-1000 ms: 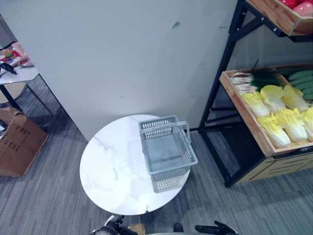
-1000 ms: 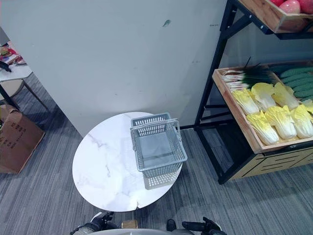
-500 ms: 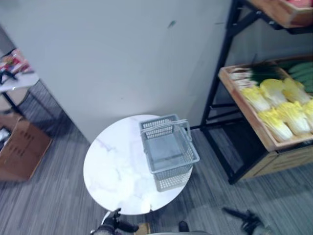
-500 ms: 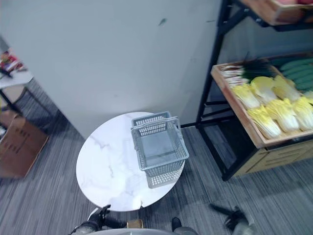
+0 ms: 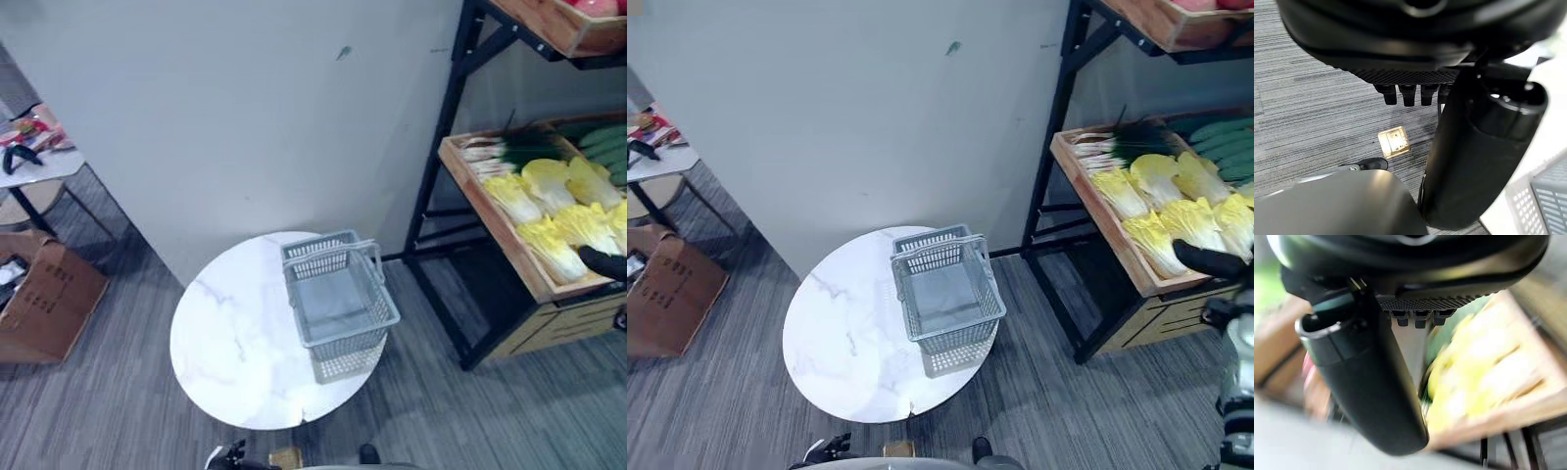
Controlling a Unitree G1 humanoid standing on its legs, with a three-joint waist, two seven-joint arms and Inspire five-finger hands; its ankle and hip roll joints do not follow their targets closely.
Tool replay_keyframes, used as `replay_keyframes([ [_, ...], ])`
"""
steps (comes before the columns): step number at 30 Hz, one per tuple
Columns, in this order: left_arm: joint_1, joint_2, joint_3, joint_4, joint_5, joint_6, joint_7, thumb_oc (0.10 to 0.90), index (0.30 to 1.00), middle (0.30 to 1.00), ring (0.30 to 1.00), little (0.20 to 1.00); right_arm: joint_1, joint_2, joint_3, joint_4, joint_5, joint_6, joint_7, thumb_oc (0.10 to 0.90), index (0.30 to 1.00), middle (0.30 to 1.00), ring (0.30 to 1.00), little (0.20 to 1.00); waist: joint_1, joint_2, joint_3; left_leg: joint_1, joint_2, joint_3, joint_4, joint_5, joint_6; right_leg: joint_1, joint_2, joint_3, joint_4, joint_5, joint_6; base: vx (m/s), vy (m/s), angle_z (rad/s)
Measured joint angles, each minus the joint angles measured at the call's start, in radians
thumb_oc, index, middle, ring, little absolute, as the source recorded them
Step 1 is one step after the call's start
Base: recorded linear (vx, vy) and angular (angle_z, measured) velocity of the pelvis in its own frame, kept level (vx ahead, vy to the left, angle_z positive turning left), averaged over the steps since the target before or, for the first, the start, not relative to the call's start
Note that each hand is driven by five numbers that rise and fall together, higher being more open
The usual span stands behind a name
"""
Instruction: Get the vegetables into the basket
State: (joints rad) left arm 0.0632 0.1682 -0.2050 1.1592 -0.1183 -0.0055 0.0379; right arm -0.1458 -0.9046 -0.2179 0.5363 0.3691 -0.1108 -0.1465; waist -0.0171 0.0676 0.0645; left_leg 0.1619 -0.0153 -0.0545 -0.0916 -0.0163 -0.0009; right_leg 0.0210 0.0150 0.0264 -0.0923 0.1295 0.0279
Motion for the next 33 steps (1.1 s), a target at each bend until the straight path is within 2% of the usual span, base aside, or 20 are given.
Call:
replay_keyframes([
  [2,0.002,-0.001,-0.001,-0.002,0.0,-0.001,0.001,0.9,1.0,1.0,1.0,1.0,-0.07,-0.068,0.127,0.006,-0.056,0.019,0.024,0.9,1.0,1.0,1.0,1.0,0.004,0.001,0.001,0.0,0.0,-0.007,0.0,0.0,0.0,0.002,-0.001,-0.005,0.0,0.0,-0.001,0.0,-0.009,0.16],
  [4,-0.001,0.002,-0.017,-0.012,0.001,-0.003,0.001,0.9,1.0,1.0,1.0,1.0,-0.137,-0.154,0.238,0.006,-0.127,0.024,0.071,0.9,1.0,1.0,1.0,1.0,0.026,-0.002,0.003,0.003,-0.001,-0.017,0.004,0.009,0.01,0.009,-0.002,-0.013,0.0,-0.001,0.0,-0.01,-0.001,0.14],
  [5,0.002,0.005,-0.021,-0.011,0.0,-0.008,0.002,0.9,1.0,1.0,1.0,1.0,-0.254,-0.183,0.345,0.026,-0.16,0.027,0.089,0.9,1.0,1.0,1.0,1.0,0.03,-0.004,0.005,0.005,-0.001,-0.021,0.004,0.009,0.01,0.015,-0.004,-0.021,0.0,-0.001,0.0,-0.01,0.003,0.14],
  [6,-0.001,0.005,-0.022,-0.012,0.0,-0.011,0.002,0.9,1.0,1.0,1.0,1.0,-0.308,-0.191,0.386,0.026,-0.168,0.026,0.097,0.9,1.0,1.0,1.0,1.0,0.032,-0.005,0.006,0.005,-0.002,-0.022,0.004,0.01,0.01,0.015,-0.005,-0.024,0.0,-0.002,0.001,-0.01,0.005,0.14],
  [8,-0.006,0.013,-0.038,-0.013,-0.002,-0.015,0.003,0.9,1.0,1.0,1.0,1.0,-0.548,-0.185,0.603,0.172,-0.177,0.02,0.122,0.9,1.0,1.0,1.0,1.0,0.052,-0.013,0.011,0.004,-0.005,-0.037,0.006,0.011,0.009,0.021,-0.01,-0.038,-0.001,-0.004,0.004,-0.02,0.001,0.17],
  [10,-0.012,0.018,-0.038,-0.014,-0.005,-0.02,0.005,0.9,1.0,1.0,1.0,1.0,-0.625,-0.186,0.68,0.233,-0.189,0.024,0.138,0.9,1.0,1.0,1.0,1.0,0.077,-0.026,0.02,-0.002,-0.006,-0.054,0.005,0.016,0.006,0.022,-0.013,-0.058,0.0,-0.005,0.005,-0.01,0.001,0.29],
  [11,-0.017,0.026,-0.037,-0.013,-0.019,-0.024,0.007,0.9,1.0,1.0,1.0,1.0,-0.694,-0.167,0.741,0.316,-0.207,0.021,0.147,0.9,1.0,1.0,1.0,1.0,0.076,-0.037,0.027,-0.004,-0.006,-0.069,0.008,0.018,0.003,0.022,-0.014,-0.066,0.0,-0.006,0.005,0.0,-0.005,0.47],
  [12,-0.025,0.035,-0.036,-0.014,-0.023,-0.027,0.007,0.9,1.0,1.0,1.0,1.0,-0.696,-0.16,0.746,0.348,-0.223,0.029,0.153,0.9,1.0,1.0,1.0,1.0,0.104,-0.056,0.038,-0.012,-0.005,-0.088,0.008,0.021,-0.002,0.024,-0.016,-0.088,0.0,-0.012,0.002,0.0,-0.005,0.43],
  [14,-0.024,0.045,-0.036,-0.015,-0.044,-0.037,0.008,0.9,1.0,1.0,1.0,1.0,-0.703,-0.124,0.755,0.386,-0.258,0.033,0.168,0.9,1.0,1.0,1.0,1.0,0.121,-0.072,0.048,-0.018,-0.004,-0.102,0.009,0.026,-0.001,0.025,-0.016,-0.106,0.001,-0.015,0.0,0.0,0.001,0.29],
  [17,-0.039,0.05,-0.035,-0.015,-0.056,-0.043,0.008,0.9,1.0,1.0,1.0,1.0,-0.704,-0.056,0.784,0.443,-0.294,0.042,0.194,0.9,1.0,1.0,1.0,1.0,0.141,-0.082,0.054,-0.029,-0.004,-0.129,0.015,0.026,-0.003,0.023,-0.018,-0.126,0.004,-0.019,-0.001,-0.01,-0.003,0.26],
  [28,-0.048,0.048,-0.032,-0.013,-0.06,-0.053,0.011,0.9,1.0,1.0,1.0,1.0,-0.704,0.094,0.822,0.587,-0.374,0.055,0.225,0.9,1.0,1.0,1.0,1.0,0.174,-0.085,0.055,-0.066,-0.017,-0.197,0.03,0.03,-0.008,0.021,-0.032,-0.193,0.004,-0.028,0.002,0.01,0.004,0.2],
  [33,-0.053,0.047,-0.031,-0.014,-0.06,-0.059,0.011,0.9,1.0,1.0,1.0,1.0,-0.702,0.137,0.824,0.633,-0.395,0.065,0.227,0.9,1.0,1.0,1.0,1.0,0.193,-0.09,0.058,-0.078,-0.022,-0.213,0.039,0.031,-0.01,0.02,-0.036,-0.209,0.001,-0.035,0.011,0.01,-0.001,0.13],
])
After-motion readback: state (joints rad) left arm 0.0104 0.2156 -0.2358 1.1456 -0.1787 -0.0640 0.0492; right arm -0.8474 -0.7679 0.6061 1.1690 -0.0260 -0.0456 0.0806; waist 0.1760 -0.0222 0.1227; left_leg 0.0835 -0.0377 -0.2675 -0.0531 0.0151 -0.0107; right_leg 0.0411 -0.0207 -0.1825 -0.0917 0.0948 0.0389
